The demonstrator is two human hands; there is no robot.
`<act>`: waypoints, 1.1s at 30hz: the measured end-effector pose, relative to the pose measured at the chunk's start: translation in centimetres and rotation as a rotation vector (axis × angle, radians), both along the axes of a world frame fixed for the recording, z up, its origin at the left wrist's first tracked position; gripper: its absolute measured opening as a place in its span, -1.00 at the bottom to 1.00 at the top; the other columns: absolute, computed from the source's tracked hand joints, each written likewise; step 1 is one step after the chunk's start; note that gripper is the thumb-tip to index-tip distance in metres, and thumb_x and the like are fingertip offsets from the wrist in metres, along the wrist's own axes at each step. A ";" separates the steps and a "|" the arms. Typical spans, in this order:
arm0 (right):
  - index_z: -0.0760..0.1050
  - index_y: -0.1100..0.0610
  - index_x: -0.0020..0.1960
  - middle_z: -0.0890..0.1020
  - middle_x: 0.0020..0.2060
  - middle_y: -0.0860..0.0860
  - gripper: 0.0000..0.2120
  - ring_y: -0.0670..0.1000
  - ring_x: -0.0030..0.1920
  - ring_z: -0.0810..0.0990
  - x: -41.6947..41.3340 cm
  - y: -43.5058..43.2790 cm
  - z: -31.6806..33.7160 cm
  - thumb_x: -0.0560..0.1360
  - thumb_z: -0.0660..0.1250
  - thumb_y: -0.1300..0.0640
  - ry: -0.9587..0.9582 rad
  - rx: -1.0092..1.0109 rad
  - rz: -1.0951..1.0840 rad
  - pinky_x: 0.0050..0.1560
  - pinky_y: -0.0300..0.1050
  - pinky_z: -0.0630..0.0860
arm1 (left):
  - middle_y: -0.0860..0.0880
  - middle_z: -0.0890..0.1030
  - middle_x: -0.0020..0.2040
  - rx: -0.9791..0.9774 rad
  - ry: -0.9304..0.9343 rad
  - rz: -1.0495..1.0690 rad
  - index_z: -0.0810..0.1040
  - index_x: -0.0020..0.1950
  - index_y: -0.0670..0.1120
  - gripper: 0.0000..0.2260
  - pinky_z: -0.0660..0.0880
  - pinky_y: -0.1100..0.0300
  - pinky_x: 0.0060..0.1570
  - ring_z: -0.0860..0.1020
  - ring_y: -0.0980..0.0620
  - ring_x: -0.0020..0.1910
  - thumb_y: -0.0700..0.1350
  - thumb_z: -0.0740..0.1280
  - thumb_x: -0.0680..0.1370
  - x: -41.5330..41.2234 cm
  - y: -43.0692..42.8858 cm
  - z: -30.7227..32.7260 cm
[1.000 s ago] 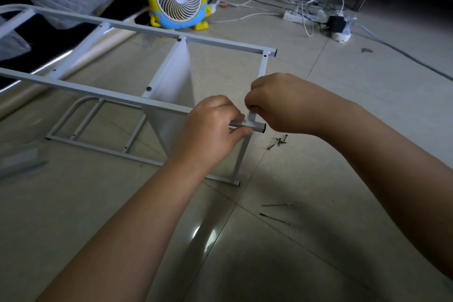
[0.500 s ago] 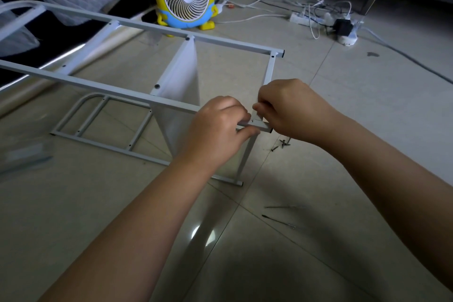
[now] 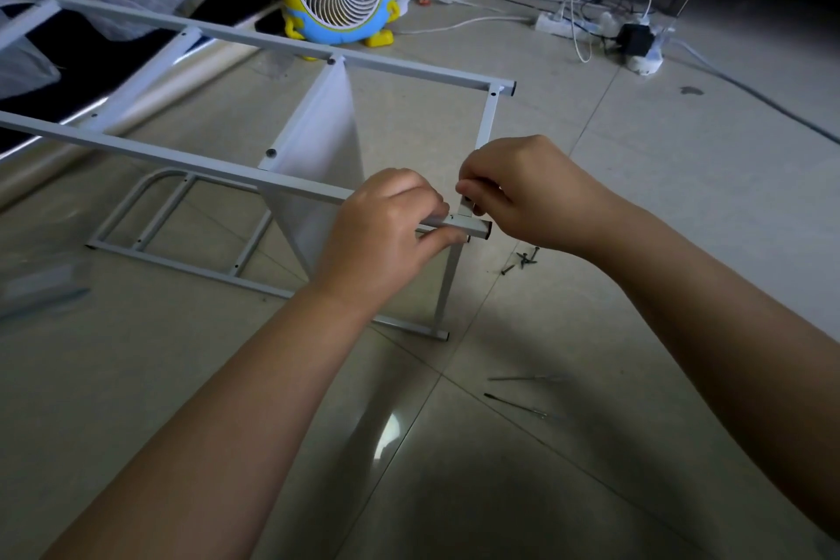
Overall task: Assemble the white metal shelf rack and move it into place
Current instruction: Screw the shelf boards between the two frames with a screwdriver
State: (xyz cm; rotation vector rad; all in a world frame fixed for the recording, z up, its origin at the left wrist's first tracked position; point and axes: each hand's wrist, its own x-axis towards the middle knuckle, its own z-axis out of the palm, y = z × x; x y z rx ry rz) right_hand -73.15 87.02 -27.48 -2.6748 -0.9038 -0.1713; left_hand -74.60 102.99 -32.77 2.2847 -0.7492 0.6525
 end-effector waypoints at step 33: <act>0.21 0.08 -0.48 0.28 -0.53 -0.01 -0.52 -0.11 -0.48 0.22 0.7 0.8 0.8 0.56 0.12 -0.08 0.076 -0.273 -0.116 -0.40 -0.16 0.23 | -0.21 0.61 -0.26 0.004 -0.132 -0.065 0.62 -0.24 -0.31 -0.73 0.43 0.12 -0.24 0.46 0.04 -0.21 -0.08 0.38 0.39 0.3 1.0 -0.8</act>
